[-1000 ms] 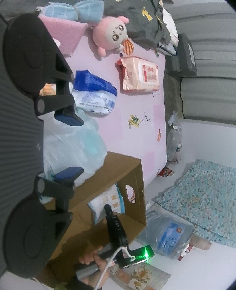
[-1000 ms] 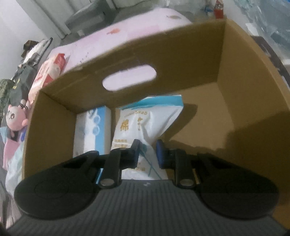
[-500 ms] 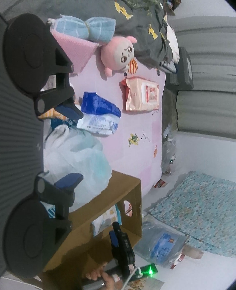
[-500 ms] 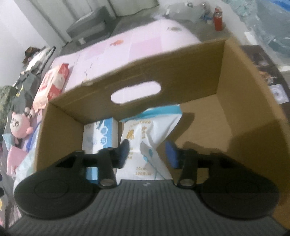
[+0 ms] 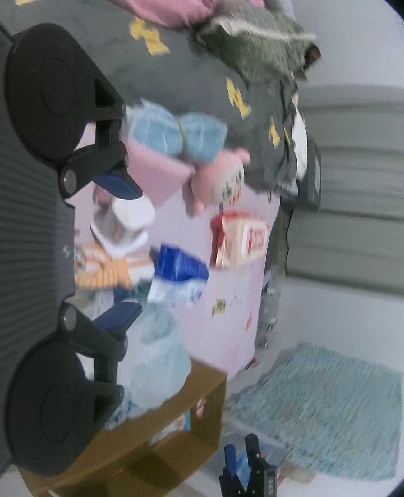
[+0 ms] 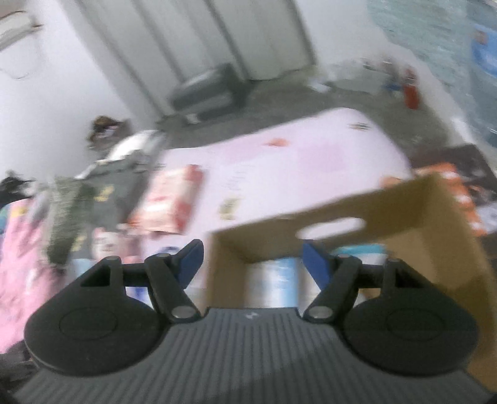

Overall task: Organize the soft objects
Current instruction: 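Move the right gripper back and grasp the pink sponge pad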

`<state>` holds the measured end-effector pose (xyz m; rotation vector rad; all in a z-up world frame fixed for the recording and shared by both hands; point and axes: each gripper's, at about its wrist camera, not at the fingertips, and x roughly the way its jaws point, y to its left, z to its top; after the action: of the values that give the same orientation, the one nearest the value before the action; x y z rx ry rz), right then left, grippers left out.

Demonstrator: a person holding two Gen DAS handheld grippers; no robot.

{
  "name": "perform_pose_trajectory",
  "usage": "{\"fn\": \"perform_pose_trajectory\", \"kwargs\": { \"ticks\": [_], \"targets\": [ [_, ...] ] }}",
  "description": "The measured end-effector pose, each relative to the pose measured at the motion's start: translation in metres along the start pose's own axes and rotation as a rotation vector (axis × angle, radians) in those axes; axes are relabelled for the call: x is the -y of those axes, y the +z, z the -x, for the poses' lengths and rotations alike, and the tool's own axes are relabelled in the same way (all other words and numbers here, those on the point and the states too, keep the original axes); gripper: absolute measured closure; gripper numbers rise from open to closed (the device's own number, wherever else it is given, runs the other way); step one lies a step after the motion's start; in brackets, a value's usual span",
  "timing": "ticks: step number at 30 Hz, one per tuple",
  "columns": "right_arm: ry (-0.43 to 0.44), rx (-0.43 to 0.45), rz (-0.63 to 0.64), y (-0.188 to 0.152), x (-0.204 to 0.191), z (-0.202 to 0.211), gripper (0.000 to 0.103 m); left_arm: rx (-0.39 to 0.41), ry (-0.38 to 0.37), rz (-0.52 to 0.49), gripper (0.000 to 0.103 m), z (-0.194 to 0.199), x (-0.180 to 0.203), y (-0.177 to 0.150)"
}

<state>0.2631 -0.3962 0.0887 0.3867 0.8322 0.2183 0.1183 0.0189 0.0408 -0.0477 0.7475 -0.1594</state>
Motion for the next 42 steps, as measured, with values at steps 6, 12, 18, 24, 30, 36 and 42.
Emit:
{"fn": "perform_pose_trajectory", "kwargs": {
  "ticks": [6, 12, 18, 24, 30, 36, 42],
  "targets": [
    [0.198, -0.114, 0.024, 0.0, -0.076, -0.041, 0.033, 0.012, -0.01, 0.03, 0.029, -0.002, -0.017, 0.003],
    [0.226, -0.264, -0.022, 0.004, -0.131, -0.107, 0.033, 0.023, -0.04, -0.052, 0.031, -0.019, -0.008, 0.02],
    [0.273, -0.401, -0.088, -0.012, -0.162, -0.157, 0.033, 0.014, -0.007, -0.034, 0.032, -0.024, -0.031, 0.013],
    [0.31, -0.524, -0.082, -0.043, -0.201, -0.209, 0.033, -0.079, 0.087, 0.048, 0.058, -0.054, -0.066, 0.01],
    [0.255, -0.601, -0.094, -0.07, -0.229, -0.266, 0.033, -0.129, 0.138, 0.021, 0.069, -0.085, -0.083, 0.019],
    [0.2, -0.68, -0.15, -0.09, -0.229, -0.314, 0.024, -0.16, 0.121, -0.014, 0.075, -0.101, -0.084, 0.02],
    [0.225, -0.719, -0.182, -0.098, -0.231, -0.329, 0.019, -0.154, 0.079, 0.04, 0.077, -0.102, -0.099, 0.013]
  ]
}}
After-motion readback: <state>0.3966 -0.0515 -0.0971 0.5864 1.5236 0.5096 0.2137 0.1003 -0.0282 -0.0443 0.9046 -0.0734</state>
